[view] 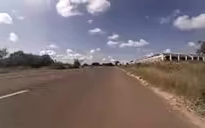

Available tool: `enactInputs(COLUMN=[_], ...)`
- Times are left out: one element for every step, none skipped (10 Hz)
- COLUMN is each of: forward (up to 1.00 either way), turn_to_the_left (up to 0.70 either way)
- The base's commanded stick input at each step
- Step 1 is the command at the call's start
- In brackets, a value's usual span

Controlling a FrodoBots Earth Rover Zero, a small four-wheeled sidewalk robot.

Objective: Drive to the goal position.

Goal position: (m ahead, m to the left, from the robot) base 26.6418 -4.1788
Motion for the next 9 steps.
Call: enactInputs(forward=[1.0, 1.0, 1.0, 1.0, 1.0, 1.0, 1.0, 1.0, 1.0], turn_to_the_left=[0.03, 0.03, 0.03, 0.03, 0.03, -0.08, -0.36, -0.28, -0.19])
